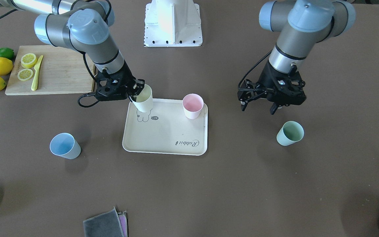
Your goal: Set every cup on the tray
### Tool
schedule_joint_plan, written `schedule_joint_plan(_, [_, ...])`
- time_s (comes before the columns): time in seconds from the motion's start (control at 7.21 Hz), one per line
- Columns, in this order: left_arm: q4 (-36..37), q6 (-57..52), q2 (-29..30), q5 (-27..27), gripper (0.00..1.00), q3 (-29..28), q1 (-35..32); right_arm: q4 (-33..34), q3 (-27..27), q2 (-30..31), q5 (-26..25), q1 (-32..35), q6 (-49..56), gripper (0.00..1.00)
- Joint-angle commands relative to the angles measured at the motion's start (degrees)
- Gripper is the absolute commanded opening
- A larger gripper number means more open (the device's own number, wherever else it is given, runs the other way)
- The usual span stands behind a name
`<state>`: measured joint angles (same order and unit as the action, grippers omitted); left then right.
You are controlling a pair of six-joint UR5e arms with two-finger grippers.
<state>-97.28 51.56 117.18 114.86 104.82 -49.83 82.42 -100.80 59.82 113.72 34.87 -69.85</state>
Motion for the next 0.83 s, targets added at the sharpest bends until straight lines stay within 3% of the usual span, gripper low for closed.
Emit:
schedule_joint_plan(0.0, [-0.63, -6.97, -2.65, 1.15, 0.98, -2.42, -2.64, -1.12, 2.71, -0.32, -1.48, -1.38, -0.20, 0.00])
schedule_joint_plan(0.42, [-14.13, -11.71, -5.56, 1.59, 0.98, -12.23, -5.61, -1.03, 2.89, 0.38, -1.48, -1.38, -0.38, 0.00])
schedule_joint_plan(0.69, [-13.73, -16.99, -6.70, 4.47, 0.97, -12.88, -10.00, -1.03, 2.72, 0.56, -1.48, -1.29, -0.38, 0.00])
